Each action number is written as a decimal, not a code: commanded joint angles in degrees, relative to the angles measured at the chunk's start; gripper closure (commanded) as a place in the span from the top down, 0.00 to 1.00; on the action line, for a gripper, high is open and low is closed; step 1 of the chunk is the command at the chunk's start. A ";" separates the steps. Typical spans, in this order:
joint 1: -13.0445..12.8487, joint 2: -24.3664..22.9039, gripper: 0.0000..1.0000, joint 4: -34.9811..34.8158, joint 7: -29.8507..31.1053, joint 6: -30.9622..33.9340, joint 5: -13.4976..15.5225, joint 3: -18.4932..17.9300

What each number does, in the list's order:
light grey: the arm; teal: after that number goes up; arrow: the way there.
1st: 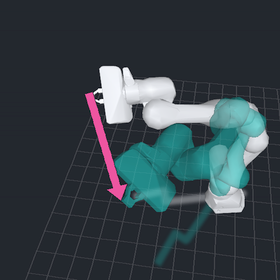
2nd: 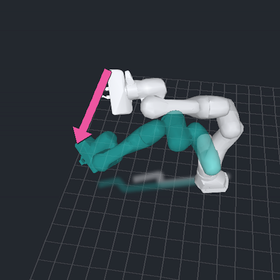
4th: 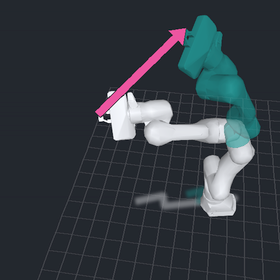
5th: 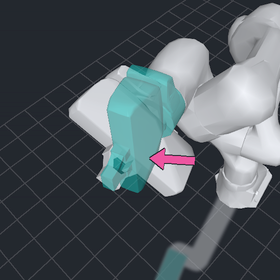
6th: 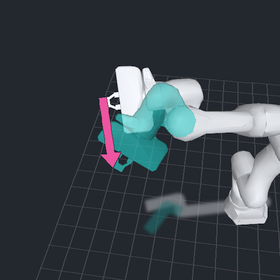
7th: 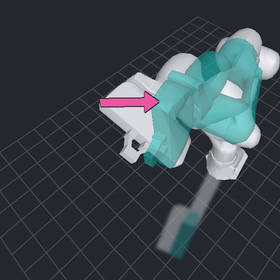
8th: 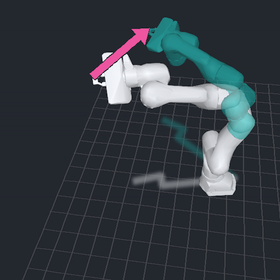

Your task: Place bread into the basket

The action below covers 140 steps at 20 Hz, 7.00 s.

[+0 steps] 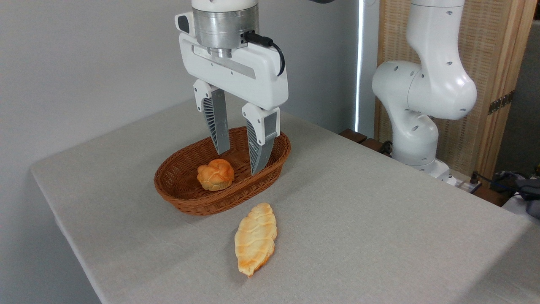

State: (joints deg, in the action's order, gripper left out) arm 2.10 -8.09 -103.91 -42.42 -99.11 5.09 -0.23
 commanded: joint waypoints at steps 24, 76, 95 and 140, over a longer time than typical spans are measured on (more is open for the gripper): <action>-0.61 0.18 1.00 1.00 0.06 1.56 1.15 -1.35; -1.66 6.94 1.00 -14.47 22.65 -17.43 -2.02 -3.99; -2.81 10.20 1.00 -14.12 22.65 -21.29 -2.02 -3.63; -2.81 10.20 0.28 -13.95 21.24 -21.47 -2.02 -3.28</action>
State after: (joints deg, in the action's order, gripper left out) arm -0.56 2.08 -117.79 -20.33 -119.19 3.82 -3.45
